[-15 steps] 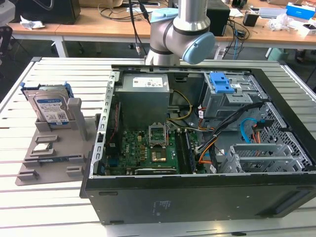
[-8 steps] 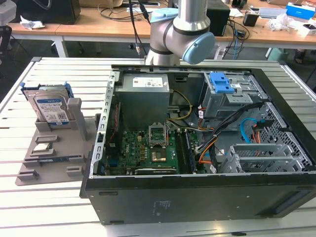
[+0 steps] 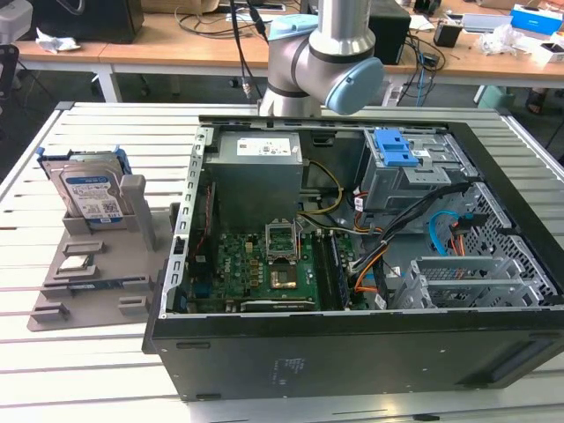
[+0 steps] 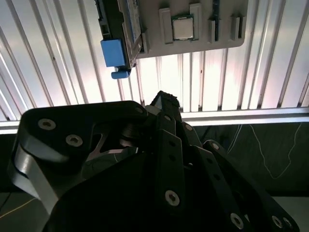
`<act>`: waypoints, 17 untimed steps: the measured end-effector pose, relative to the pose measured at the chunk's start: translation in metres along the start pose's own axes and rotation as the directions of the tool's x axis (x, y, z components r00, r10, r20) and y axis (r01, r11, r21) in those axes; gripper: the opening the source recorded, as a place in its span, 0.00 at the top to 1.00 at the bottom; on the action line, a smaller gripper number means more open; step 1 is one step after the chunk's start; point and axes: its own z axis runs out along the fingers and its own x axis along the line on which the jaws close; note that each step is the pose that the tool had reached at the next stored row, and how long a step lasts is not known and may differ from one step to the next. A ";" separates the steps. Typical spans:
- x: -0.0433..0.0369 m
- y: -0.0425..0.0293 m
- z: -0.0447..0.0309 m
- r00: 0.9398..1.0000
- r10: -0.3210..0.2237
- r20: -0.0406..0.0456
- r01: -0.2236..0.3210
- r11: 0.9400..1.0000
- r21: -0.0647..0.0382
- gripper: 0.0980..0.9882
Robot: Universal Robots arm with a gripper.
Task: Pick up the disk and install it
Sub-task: 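Pick up the disk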
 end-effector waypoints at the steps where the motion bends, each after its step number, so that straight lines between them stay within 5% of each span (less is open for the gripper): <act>1: 0.0000 0.0000 0.0000 1.000 -0.006 0.000 0.006 1.000 0.000 0.99; 10: 0.0000 0.0000 0.0000 0.995 -0.098 -0.004 0.098 0.995 -0.003 0.99; 17: 0.0000 0.0000 0.0000 0.985 -0.171 -0.007 0.171 0.985 -0.005 0.99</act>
